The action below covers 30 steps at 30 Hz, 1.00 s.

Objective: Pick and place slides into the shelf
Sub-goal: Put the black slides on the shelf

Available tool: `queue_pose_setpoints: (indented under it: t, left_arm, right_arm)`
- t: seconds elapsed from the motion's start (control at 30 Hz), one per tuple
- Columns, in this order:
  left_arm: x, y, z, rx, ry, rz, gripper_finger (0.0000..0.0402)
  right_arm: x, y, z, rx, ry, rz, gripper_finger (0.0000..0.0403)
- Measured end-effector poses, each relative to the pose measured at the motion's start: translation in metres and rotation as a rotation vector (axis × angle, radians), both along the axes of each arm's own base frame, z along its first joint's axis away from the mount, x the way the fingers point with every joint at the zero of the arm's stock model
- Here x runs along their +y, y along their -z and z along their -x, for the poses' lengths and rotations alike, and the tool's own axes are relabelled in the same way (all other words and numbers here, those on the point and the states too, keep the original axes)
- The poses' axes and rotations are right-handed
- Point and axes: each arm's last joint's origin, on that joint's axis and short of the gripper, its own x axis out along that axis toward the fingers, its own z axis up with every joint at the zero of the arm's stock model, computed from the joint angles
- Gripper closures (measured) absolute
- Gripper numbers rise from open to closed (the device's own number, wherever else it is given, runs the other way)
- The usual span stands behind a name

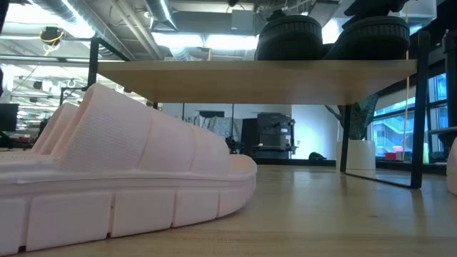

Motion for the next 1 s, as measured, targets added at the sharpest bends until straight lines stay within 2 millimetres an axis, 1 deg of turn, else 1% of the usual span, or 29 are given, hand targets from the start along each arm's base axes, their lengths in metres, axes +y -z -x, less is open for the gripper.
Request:
queue_pose_setpoints:
  t: [0.13,0.33,0.43,0.5,0.63,0.8,0.93,1.0]
  left_arm:
    - [-0.01,0.004,0.002,-0.002,0.015,-0.073,0.0282]
    - [-0.02,0.0,0.003,-0.09,-0.07,-0.235,0.0282]
    - [-0.021,-0.002,0.001,-0.114,-0.064,-0.237,0.0282]
    - [-0.02,0.001,-0.003,-0.124,-0.066,-0.231,0.0282]
    - [-0.021,0.01,-0.008,-0.105,-0.053,-0.23,0.0282]
    - [-0.025,0.028,-0.015,-0.063,-0.056,-0.255,0.0282]
    - [-0.026,0.033,-0.019,-0.073,-0.076,-0.267,0.0282]
    - [-0.026,0.031,-0.021,-0.096,-0.089,-0.266,0.0282]
  right_arm:
    - [0.0,0.0,0.0,-0.002,0.008,-0.016,0.0243]
    - [0.0,0.0,0.0,-0.002,0.009,-0.017,0.0243]
    - [0.0,0.0,0.0,-0.002,0.009,-0.017,0.0243]
    - [0.0,0.0,0.0,-0.002,0.009,-0.017,0.0243]
    - [0.0,0.0,0.0,0.0,0.016,-0.012,0.0243]
    - [0.0,0.0,0.0,0.001,0.017,-0.01,0.0244]
    - [0.0,0.0,0.0,0.002,0.017,-0.011,0.0243]
    - [0.0,0.0,0.0,0.002,0.018,-0.012,0.0244]
